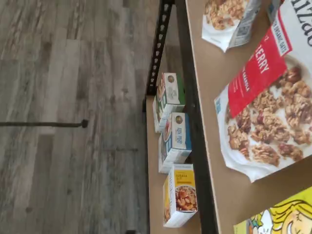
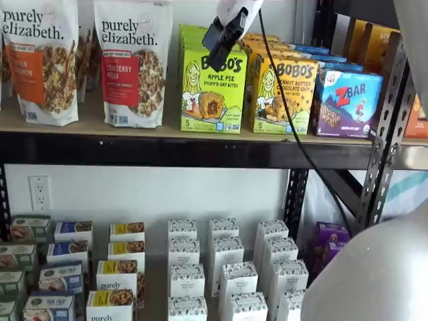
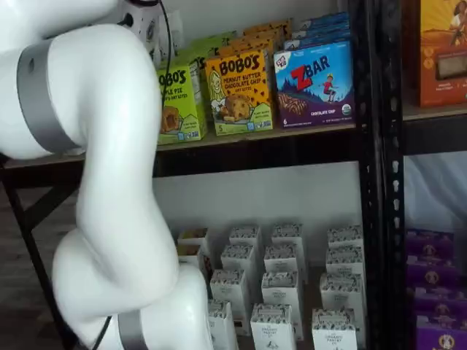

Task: Pick the green box on the top shelf, the fourth from the left

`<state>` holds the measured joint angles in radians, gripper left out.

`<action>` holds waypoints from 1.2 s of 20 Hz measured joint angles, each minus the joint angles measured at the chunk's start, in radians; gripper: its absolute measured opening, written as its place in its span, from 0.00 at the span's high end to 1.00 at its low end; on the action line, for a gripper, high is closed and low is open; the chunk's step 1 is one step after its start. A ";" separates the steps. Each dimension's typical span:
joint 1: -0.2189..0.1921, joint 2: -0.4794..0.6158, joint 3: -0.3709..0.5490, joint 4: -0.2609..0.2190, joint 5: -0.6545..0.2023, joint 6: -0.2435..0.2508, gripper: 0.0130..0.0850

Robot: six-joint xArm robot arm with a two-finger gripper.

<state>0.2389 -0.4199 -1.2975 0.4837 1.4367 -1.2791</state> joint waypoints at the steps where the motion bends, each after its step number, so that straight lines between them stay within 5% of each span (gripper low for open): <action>1: -0.002 0.000 0.001 0.004 -0.005 -0.002 0.00; 24: -0.014 0.112 -0.097 0.024 -0.076 -0.017 0.00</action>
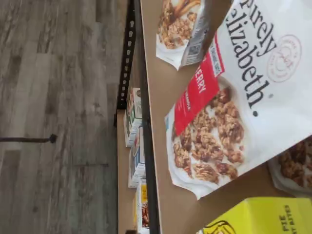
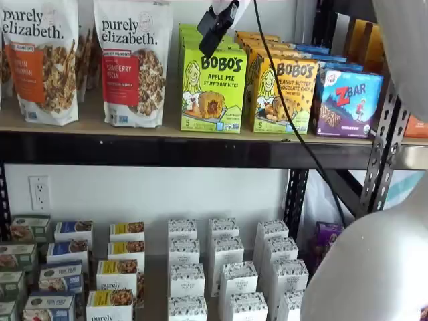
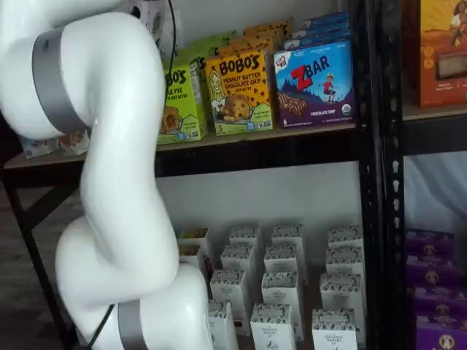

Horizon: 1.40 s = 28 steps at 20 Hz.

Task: Pick the green box on the top shelf, the fourth from the left

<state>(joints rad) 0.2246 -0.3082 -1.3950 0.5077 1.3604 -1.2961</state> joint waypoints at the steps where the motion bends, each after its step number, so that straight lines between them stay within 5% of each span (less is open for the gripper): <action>1: -0.002 0.009 -0.011 -0.001 0.005 -0.001 0.00; 28: -0.042 0.142 -0.144 -0.057 0.076 -0.041 0.00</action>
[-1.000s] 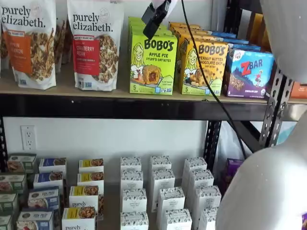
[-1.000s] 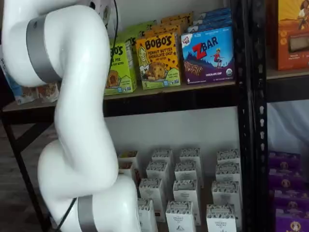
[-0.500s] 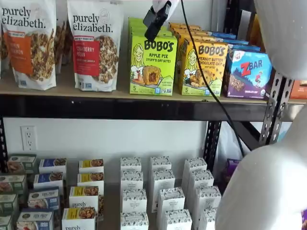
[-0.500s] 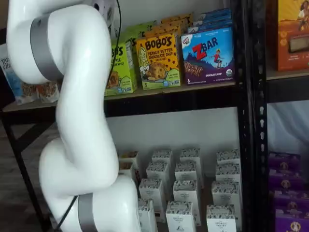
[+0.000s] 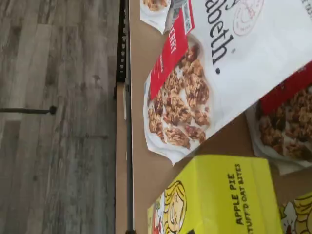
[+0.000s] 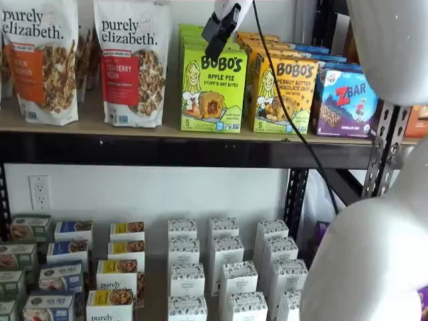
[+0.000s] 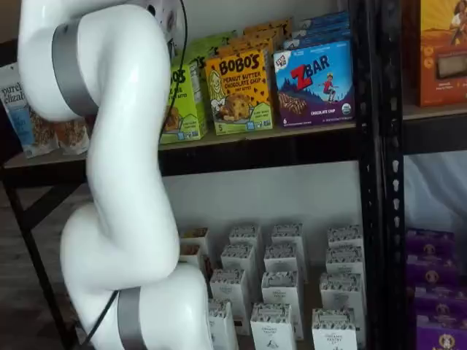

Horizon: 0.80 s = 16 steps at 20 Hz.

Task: Pick the green box on the top shelf, the fourth from the left

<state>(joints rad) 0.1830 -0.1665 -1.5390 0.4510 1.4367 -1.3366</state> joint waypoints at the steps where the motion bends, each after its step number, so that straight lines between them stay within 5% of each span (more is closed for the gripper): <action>1: -0.001 0.006 -0.007 -0.002 0.007 -0.001 0.00; 16: 0.014 0.056 -0.060 -0.074 0.061 0.009 0.00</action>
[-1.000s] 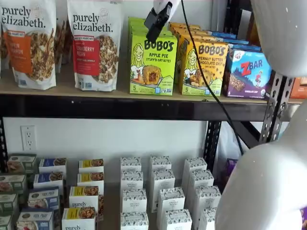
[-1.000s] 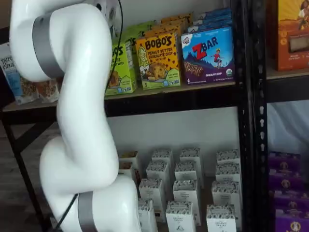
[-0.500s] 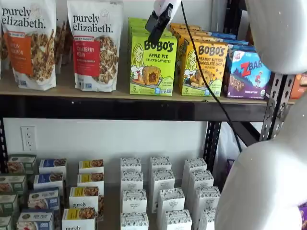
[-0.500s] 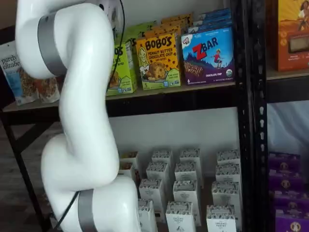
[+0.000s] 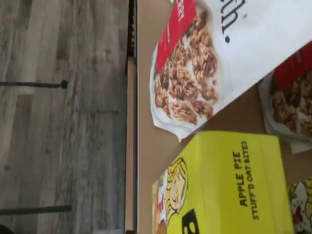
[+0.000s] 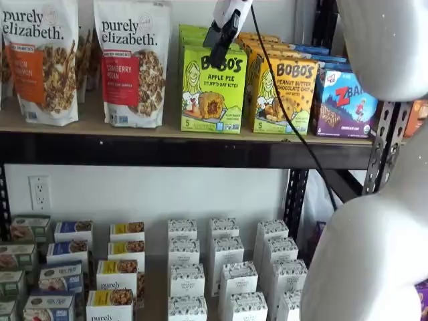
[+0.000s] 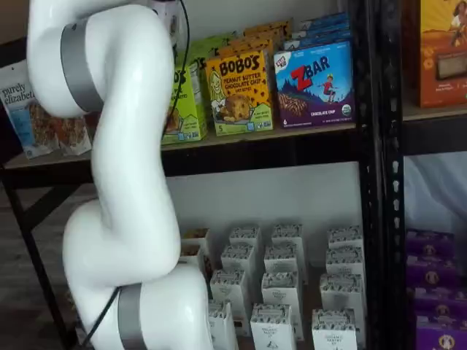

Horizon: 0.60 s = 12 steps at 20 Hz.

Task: Pick the green box on the top shelf, the fourth from the left

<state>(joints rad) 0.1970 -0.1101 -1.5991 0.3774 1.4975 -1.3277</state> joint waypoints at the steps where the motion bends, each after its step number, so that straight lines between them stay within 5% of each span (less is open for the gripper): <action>1: 0.000 0.003 -0.002 -0.005 0.002 0.000 0.00; 12: 0.007 0.002 0.022 -0.029 -0.022 -0.003 0.00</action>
<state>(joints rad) 0.2043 -0.1078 -1.5766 0.3482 1.4753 -1.3304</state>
